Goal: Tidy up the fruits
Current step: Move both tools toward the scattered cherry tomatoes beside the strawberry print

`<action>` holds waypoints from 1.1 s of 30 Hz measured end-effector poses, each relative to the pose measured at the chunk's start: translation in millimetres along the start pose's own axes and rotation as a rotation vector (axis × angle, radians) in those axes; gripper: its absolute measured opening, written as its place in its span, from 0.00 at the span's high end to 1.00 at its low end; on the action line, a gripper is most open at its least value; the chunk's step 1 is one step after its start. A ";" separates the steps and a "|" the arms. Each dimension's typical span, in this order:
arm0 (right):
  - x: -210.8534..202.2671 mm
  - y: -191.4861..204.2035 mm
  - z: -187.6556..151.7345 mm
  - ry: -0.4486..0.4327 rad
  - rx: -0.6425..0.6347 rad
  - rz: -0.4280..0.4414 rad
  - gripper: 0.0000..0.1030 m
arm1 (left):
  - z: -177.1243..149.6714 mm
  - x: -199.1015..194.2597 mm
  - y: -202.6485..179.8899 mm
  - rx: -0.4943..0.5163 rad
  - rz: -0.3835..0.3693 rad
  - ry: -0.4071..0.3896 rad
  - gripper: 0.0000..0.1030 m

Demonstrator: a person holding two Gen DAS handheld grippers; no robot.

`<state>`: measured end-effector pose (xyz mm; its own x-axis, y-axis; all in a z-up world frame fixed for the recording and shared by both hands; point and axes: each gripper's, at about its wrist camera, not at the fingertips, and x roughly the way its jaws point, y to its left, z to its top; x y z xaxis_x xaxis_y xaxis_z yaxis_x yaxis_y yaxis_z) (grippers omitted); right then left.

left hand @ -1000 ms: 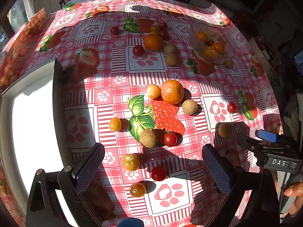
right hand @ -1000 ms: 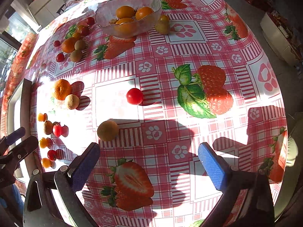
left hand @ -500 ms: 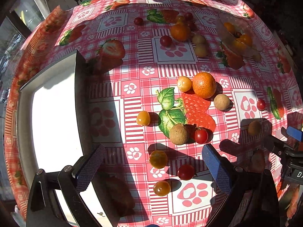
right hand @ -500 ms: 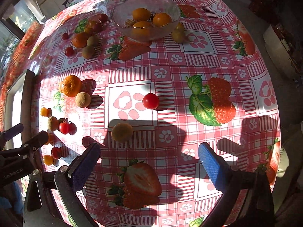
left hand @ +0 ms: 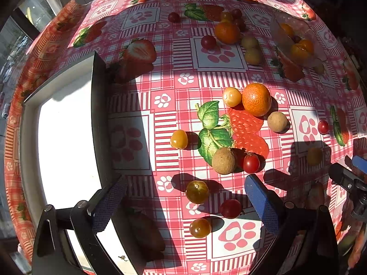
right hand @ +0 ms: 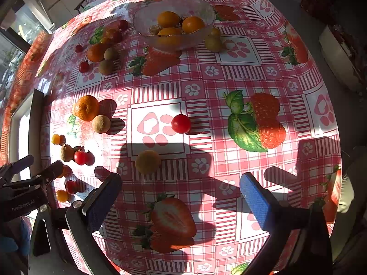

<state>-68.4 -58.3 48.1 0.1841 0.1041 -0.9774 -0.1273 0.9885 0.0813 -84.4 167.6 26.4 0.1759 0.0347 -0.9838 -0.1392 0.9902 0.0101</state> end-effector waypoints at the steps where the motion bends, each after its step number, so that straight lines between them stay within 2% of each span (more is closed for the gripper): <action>1: 0.0 -0.1 0.1 -0.001 0.001 0.000 0.00 | -1.6 -0.2 -1.7 -0.001 -0.001 -0.001 0.00; 7: 0.4 -2.7 2.2 0.001 0.002 0.000 0.00 | 2.3 3.5 2.9 -0.017 0.004 -0.002 0.00; 21: 9.4 -4.2 20.4 -0.011 0.012 0.025 0.00 | 43.1 19.5 26.8 -0.046 0.002 -0.072 0.00; 28: 22.4 -4.4 36.1 -0.028 0.010 0.020 0.02 | 41.4 29.3 21.5 -0.022 -0.004 -0.092 0.00; 29: 24.5 -4.8 38.3 -0.029 0.011 0.016 0.04 | 40.9 29.6 21.0 -0.023 -0.006 -0.095 0.00; 31: 29.3 -4.9 42.9 -0.026 0.013 0.018 0.14 | 42.1 32.7 21.4 -0.021 -0.013 -0.096 0.00; 33: 36.6 -2.3 48.5 -0.007 0.006 0.028 0.28 | 42.4 35.8 21.2 -0.014 -0.015 -0.096 0.00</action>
<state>-14.1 -51.4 21.7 0.1876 0.1323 -0.9733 -0.1261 0.9859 0.1097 -39.7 195.5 -1.0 0.2706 0.0331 -0.9621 -0.1488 0.9888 -0.0079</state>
